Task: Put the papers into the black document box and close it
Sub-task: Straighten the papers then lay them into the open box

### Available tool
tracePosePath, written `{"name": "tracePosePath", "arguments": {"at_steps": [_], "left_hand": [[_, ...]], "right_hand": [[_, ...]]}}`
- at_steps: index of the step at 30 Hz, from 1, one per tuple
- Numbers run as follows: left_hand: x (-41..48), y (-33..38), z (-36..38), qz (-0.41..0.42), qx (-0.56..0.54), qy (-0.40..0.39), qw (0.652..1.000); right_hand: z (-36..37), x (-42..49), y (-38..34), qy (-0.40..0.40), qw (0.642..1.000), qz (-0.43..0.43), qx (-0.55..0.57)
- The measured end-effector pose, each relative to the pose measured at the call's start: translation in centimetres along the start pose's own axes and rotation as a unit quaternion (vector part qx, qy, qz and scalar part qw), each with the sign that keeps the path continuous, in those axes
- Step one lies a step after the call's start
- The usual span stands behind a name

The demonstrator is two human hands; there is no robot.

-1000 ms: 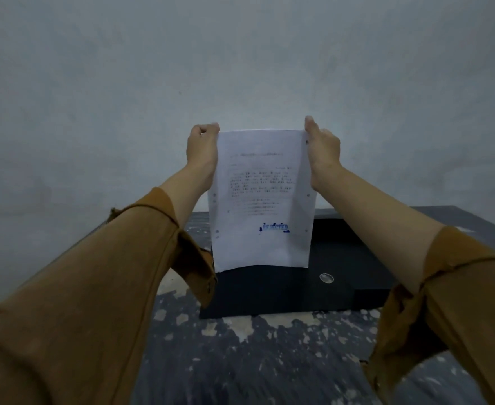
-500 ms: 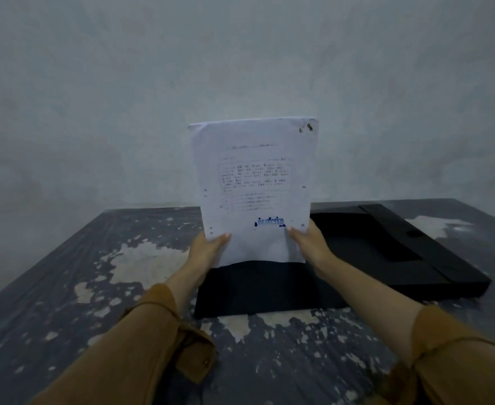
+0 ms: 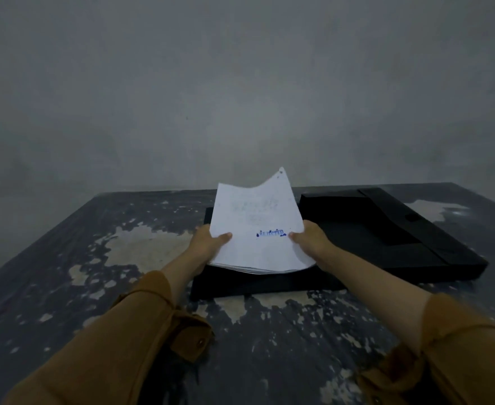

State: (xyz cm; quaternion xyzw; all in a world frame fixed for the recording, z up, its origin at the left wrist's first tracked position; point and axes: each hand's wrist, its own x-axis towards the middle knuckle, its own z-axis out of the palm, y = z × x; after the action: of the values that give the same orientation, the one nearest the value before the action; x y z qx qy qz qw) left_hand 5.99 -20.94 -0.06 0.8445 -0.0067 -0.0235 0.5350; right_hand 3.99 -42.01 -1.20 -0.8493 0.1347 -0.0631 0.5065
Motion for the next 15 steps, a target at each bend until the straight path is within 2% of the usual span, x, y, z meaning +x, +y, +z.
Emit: {"name": "tracePosePath", "arguments": {"at_steps": [5,9,15], "left_hand": [[-0.2,-0.5,0.3,-0.042,-0.001,0.006,0.999],[-0.2,0.1,0.8,-0.053,-0.022,0.003,0.998],[-0.7,0.9,2.4,-0.058,-0.05,-0.02,0.997]], "right_hand": [[-1.0,-0.7,0.3,-0.017,0.991,-0.007,-0.129],[-3.0,-2.0,0.1,-0.037,0.927,-0.11,-0.356],[-6.9,-4.6,1.5,-0.049,0.874,-0.263,-0.407]]}}
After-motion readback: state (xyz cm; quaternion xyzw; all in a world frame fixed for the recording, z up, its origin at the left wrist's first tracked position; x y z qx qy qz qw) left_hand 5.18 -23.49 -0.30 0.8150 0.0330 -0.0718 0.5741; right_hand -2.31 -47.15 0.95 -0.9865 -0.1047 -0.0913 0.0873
